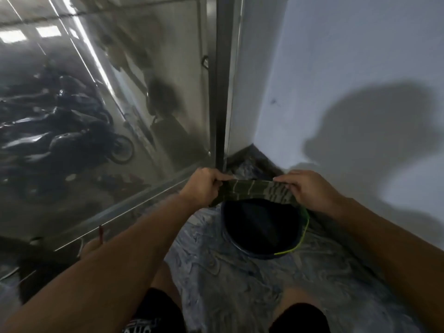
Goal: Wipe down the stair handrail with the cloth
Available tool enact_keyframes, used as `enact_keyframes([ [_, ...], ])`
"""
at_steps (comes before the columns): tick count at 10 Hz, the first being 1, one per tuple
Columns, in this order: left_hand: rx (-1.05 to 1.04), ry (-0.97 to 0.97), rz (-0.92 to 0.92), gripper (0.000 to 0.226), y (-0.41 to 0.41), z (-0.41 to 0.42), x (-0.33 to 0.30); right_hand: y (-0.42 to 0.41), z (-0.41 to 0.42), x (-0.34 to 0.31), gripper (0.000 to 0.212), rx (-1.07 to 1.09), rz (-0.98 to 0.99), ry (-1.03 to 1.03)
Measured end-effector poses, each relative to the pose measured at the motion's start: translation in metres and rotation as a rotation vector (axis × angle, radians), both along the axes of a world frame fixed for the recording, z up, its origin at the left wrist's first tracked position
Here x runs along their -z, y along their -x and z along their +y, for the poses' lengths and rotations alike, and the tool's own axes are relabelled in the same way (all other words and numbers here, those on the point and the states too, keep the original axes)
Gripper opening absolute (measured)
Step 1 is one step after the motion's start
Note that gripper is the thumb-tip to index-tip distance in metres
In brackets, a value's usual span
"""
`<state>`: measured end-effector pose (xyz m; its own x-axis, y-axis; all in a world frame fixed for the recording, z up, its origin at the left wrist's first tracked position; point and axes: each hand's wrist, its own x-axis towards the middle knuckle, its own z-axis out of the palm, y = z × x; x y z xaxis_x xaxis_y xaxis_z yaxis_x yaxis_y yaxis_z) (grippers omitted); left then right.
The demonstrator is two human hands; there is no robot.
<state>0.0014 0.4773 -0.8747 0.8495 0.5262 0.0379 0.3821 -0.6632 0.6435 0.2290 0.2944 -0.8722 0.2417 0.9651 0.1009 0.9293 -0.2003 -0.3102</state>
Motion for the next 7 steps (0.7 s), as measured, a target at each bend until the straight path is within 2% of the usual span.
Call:
enact_keyframes([
  [2, -0.056, 0.064, 0.035, 0.034, -0.044, -0.023, 0.101, -0.023, -0.005, 0.1, 0.03, 0.163, 0.058, -0.048],
  [3, -0.138, 0.143, 0.049, 0.033, -0.068, -0.041, 0.138, -0.025, -0.008, 0.14, 0.027, 0.258, 0.2, -0.069],
  [5, -0.233, 0.33, 0.225, 0.037, -0.103, -0.065, 0.167, -0.019, -0.017, 0.187, 0.035, 0.213, 0.521, 0.111],
  [6, -0.25, 0.326, 0.336, 0.042, -0.101, -0.063, 0.17, -0.024, -0.02, 0.195, 0.038, 0.236, 0.548, 0.243],
  [7, -0.254, 0.295, 0.373, 0.042, -0.096, -0.058, 0.17, -0.03, -0.022, 0.199, 0.036, 0.317, 0.558, 0.189],
])
